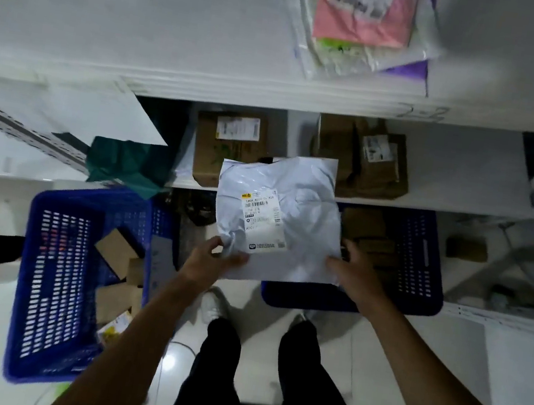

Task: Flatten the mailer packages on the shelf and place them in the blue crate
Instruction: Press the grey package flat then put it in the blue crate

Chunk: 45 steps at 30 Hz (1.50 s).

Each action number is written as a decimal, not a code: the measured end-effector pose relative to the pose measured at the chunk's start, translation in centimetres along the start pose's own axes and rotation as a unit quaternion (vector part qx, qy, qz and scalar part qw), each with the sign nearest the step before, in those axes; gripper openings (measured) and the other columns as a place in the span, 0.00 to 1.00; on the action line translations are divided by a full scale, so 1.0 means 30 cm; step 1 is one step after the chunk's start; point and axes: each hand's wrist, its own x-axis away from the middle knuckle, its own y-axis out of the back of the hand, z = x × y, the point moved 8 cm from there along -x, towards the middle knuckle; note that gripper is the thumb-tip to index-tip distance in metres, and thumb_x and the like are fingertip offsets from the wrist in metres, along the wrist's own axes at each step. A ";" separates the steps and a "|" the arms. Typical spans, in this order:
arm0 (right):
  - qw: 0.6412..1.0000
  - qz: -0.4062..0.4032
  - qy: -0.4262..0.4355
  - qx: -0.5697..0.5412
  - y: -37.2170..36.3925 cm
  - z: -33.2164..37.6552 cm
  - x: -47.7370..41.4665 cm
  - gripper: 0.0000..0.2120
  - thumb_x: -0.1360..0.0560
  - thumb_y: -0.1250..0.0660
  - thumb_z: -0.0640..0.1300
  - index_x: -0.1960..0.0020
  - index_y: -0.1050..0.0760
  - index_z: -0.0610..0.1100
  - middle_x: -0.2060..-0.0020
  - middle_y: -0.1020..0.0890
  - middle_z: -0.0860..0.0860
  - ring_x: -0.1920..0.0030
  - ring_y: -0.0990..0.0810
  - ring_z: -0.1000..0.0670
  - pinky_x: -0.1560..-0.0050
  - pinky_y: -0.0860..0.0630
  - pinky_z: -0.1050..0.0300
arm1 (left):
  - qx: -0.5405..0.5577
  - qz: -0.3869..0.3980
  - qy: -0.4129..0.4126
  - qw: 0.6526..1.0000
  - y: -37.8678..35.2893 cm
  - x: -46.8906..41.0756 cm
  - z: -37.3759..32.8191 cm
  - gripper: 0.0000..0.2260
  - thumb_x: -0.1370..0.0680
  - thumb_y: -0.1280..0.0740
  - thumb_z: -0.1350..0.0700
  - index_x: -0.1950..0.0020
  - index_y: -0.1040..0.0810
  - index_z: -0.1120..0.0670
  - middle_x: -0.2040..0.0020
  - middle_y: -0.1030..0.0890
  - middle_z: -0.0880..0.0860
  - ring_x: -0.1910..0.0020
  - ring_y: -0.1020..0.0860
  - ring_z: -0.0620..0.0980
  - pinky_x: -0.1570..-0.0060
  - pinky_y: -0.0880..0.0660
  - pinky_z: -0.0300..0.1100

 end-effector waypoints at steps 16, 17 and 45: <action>0.995 -0.012 -0.094 0.032 0.093 -0.542 -0.416 0.20 0.23 0.36 0.39 0.32 0.25 0.47 0.44 0.19 0.45 0.50 0.21 0.46 0.52 0.23 0.51 | -0.232 -0.010 0.054 0.971 -0.495 -0.383 0.329 0.19 0.22 0.31 0.46 0.38 0.23 0.57 0.39 0.20 0.59 0.39 0.24 0.61 0.46 0.30 0.46; 0.994 -0.013 -0.098 0.037 0.095 -0.562 -0.443 0.19 0.23 0.36 0.40 0.33 0.25 0.47 0.44 0.19 0.44 0.50 0.21 0.45 0.51 0.24 0.50 | -0.237 -0.009 0.050 0.970 -0.514 -0.404 0.343 0.19 0.22 0.32 0.45 0.39 0.23 0.58 0.40 0.20 0.60 0.40 0.24 0.61 0.47 0.30 0.46; 0.980 0.003 -0.106 0.171 -0.248 -1.291 -1.351 0.19 0.24 0.33 0.47 0.35 0.27 0.45 0.46 0.23 0.47 0.47 0.24 0.44 0.52 0.29 0.53 | -0.306 0.035 0.157 0.938 -0.904 -1.252 1.076 0.10 0.20 0.35 0.54 0.42 0.28 0.57 0.59 0.29 0.53 0.65 0.30 0.48 0.63 0.30 0.41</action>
